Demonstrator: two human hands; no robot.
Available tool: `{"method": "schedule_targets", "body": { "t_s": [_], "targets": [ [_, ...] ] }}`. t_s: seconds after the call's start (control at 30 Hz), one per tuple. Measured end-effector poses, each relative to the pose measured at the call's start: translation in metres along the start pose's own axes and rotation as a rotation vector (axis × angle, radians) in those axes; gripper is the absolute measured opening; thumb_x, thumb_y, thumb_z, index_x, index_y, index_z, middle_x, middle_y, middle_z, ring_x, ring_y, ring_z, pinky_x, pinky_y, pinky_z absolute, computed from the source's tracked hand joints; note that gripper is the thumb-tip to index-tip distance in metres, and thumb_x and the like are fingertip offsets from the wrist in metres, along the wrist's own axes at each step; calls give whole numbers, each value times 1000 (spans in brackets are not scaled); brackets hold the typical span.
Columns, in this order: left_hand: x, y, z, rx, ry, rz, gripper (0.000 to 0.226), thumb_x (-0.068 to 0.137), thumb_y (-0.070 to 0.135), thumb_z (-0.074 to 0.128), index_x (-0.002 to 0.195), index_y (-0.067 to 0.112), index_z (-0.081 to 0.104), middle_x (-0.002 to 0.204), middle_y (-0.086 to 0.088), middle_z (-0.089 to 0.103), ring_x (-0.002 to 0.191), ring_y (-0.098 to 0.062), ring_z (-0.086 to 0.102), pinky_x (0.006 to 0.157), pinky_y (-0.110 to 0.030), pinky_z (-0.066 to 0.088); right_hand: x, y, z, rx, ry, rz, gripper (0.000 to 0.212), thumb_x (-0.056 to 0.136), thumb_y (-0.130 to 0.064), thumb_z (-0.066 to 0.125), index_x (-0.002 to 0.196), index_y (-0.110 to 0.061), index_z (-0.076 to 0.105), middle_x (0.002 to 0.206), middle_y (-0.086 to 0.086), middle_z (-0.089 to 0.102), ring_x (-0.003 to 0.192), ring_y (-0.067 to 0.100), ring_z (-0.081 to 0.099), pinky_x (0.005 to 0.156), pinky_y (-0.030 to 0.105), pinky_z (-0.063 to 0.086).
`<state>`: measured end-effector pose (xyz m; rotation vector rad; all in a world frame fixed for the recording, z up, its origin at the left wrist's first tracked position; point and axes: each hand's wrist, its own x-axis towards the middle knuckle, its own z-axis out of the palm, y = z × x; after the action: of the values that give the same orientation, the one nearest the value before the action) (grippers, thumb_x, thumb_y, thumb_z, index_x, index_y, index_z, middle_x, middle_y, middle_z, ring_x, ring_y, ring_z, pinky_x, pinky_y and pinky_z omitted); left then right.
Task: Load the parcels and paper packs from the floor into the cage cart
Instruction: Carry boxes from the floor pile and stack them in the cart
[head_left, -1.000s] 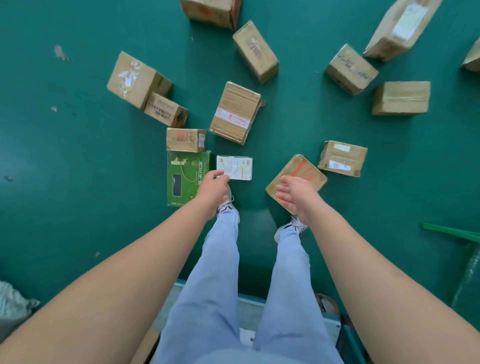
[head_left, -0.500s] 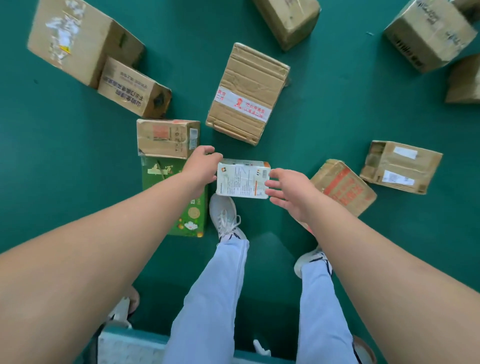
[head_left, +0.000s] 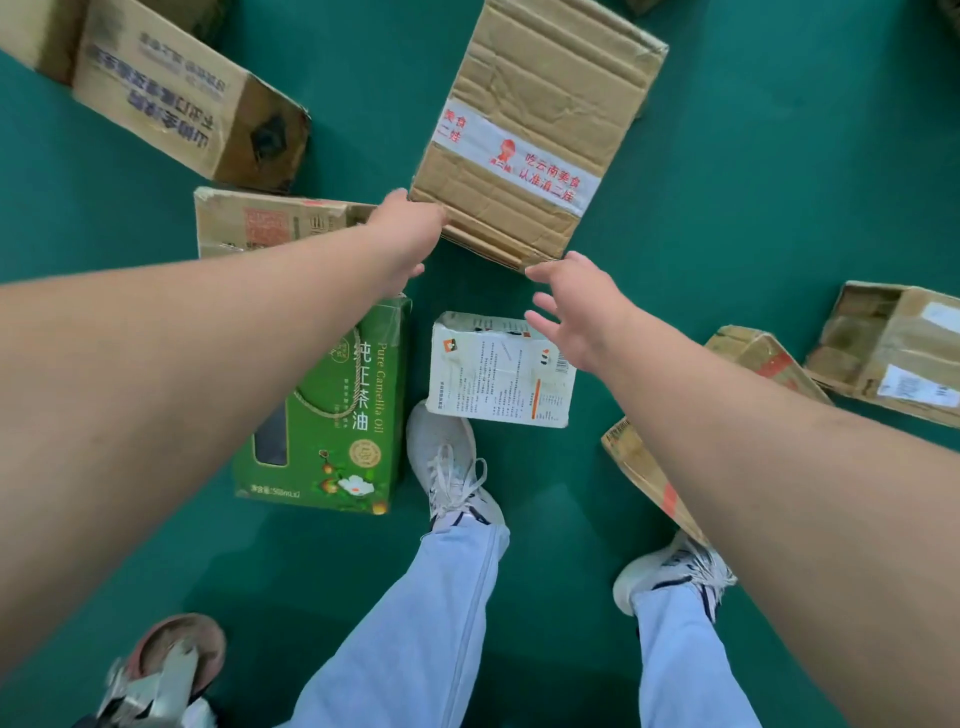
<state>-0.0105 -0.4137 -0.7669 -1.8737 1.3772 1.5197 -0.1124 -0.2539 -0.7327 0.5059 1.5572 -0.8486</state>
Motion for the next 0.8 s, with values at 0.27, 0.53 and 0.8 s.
{"method": "schedule_targets", "body": {
  "t_s": [0.27,0.53,0.8],
  "targets": [
    [-47,6,-6,-20,15,132,44,97,39,61,138,28,49,132,-3,56,96,-15,55,84,-33,45,-38,-19,-18,-86,81,6,43,102,-28,60,142,-20,48,137,-7,50,122,16,49,110,37,43],
    [-152,54,-17,-193,-45,154,42,97,59,59,130,37,45,130,5,56,113,-20,60,84,-40,53,-126,-60,-39,-11,146,-72,47,102,-46,58,138,-27,35,114,-5,63,92,8,63,71,29,47],
    [-285,61,-17,-300,62,199,45,93,66,58,124,36,47,122,6,56,110,-18,61,92,-44,54,-247,-49,-68,-11,144,-45,73,88,-79,51,137,-26,44,120,4,68,96,18,69,61,35,50]
  ]
}}
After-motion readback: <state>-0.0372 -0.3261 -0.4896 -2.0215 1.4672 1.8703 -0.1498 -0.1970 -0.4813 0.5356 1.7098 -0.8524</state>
